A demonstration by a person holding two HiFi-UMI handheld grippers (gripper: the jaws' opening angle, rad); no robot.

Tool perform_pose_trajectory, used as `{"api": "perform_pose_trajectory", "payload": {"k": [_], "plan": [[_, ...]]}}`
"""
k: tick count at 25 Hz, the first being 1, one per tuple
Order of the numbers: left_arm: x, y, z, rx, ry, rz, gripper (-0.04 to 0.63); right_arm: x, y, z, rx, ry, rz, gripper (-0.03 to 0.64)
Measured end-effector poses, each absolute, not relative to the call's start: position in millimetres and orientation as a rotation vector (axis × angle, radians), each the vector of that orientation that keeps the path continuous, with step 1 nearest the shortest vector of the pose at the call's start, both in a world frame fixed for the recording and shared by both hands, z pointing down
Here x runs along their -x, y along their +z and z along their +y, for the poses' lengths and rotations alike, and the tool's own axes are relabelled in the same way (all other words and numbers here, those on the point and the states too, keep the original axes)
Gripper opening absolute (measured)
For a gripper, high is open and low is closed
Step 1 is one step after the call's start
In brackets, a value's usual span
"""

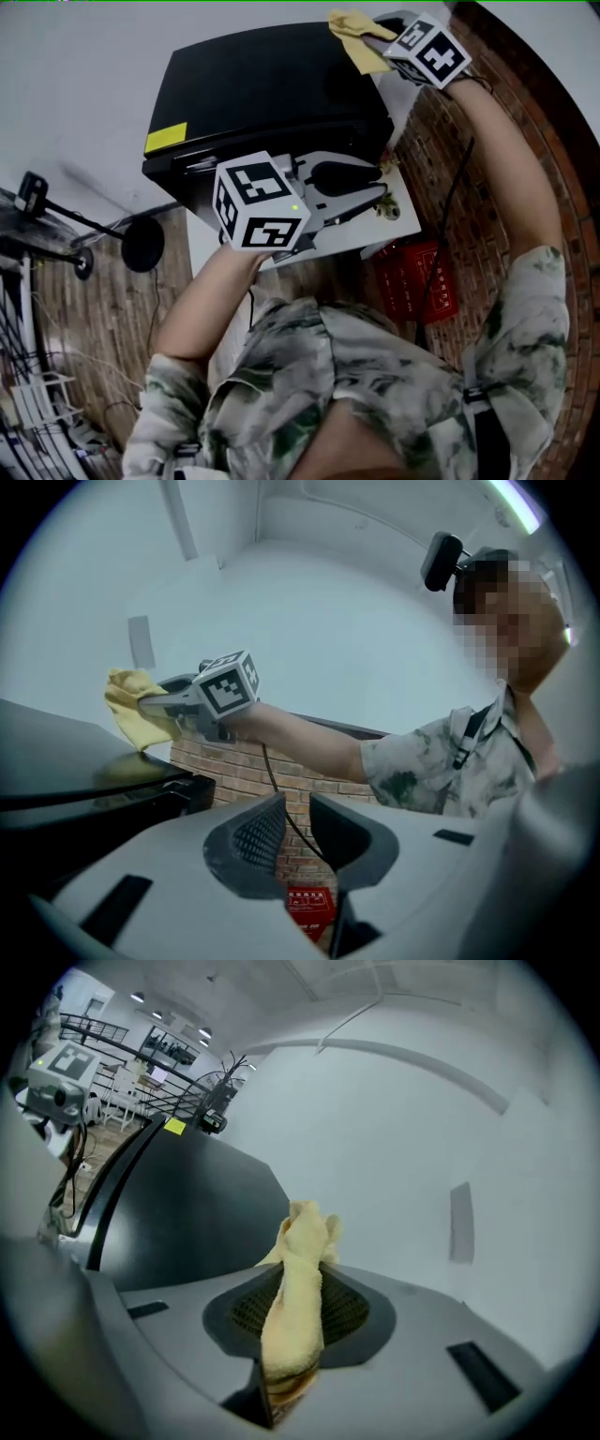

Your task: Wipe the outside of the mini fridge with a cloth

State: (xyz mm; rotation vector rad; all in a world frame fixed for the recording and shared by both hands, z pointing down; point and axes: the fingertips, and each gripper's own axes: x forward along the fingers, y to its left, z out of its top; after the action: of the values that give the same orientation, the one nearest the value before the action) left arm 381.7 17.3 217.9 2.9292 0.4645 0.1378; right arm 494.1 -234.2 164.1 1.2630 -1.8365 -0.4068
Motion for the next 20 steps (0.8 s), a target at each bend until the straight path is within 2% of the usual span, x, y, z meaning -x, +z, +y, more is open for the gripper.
{"api": "perform_pose_trajectory", "payload": {"k": [11,20], "plan": [[-384.9,236.6,55.2,-2.921,0.143,0.553,0.071,-544.7,175.4,-173.9,-1.491,-0.29,-1.83,0.098],[-429.5,253.6,60.0,-2.962,0.191,0.452,0.071,-575.7,213.7,-201.7,-1.482,-0.3,-1.888,0.098]]}}
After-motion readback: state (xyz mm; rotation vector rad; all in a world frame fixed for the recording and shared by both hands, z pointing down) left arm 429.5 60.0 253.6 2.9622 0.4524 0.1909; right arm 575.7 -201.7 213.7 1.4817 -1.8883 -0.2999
